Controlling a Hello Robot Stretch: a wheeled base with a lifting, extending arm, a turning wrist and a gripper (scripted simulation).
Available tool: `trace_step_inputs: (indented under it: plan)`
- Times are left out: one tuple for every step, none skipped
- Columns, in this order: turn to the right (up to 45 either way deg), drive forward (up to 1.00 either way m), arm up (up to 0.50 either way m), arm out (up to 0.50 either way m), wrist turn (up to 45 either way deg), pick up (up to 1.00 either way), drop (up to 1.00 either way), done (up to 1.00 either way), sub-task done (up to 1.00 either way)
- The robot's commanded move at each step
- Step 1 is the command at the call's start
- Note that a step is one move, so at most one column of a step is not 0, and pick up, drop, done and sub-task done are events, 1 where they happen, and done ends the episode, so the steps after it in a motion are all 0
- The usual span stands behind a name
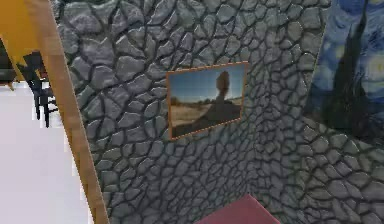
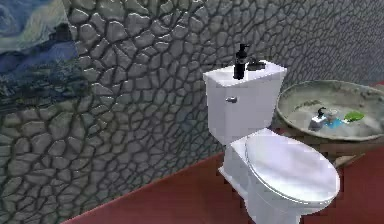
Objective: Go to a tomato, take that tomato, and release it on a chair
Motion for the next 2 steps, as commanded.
trace_step_inputs:
  plan:
    - [-45.0,0.0,0.0,0.0,0.0,0.0,0.0,0.0,0.0]
    - [-39.0,0.0,0.0,0.0,0.0,0.0,0.0,0.0,0.0]
